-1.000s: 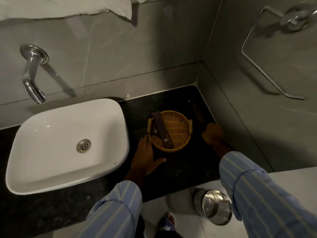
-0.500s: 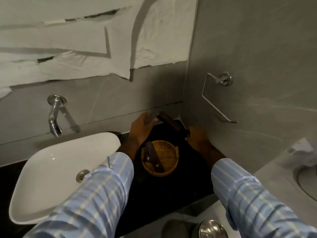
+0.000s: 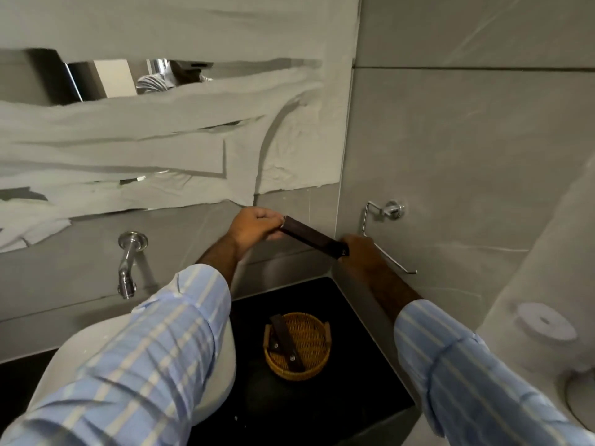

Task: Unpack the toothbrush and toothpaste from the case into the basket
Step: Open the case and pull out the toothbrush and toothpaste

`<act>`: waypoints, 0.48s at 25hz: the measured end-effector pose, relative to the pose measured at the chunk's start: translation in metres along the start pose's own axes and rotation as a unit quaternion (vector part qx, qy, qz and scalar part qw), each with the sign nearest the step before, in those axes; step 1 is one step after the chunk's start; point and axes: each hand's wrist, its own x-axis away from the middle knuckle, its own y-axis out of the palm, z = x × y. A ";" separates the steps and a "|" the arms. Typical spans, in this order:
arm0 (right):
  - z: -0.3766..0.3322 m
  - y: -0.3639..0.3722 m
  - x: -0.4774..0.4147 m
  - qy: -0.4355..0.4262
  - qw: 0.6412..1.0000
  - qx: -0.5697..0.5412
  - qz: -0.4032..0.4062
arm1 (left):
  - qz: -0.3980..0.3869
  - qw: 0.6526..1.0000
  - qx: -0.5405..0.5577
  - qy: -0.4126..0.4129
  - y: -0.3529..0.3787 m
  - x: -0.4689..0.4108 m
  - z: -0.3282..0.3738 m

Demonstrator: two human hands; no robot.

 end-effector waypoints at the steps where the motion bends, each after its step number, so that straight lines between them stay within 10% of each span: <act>1: -0.003 -0.006 0.001 -0.008 1.000 0.000 0.007 | -0.001 1.000 -0.008 0.006 -0.003 0.001 0.007; 12: -0.020 -0.035 -0.002 -0.012 1.000 -0.005 0.007 | 0.022 0.999 -0.011 0.028 -0.001 -0.003 0.034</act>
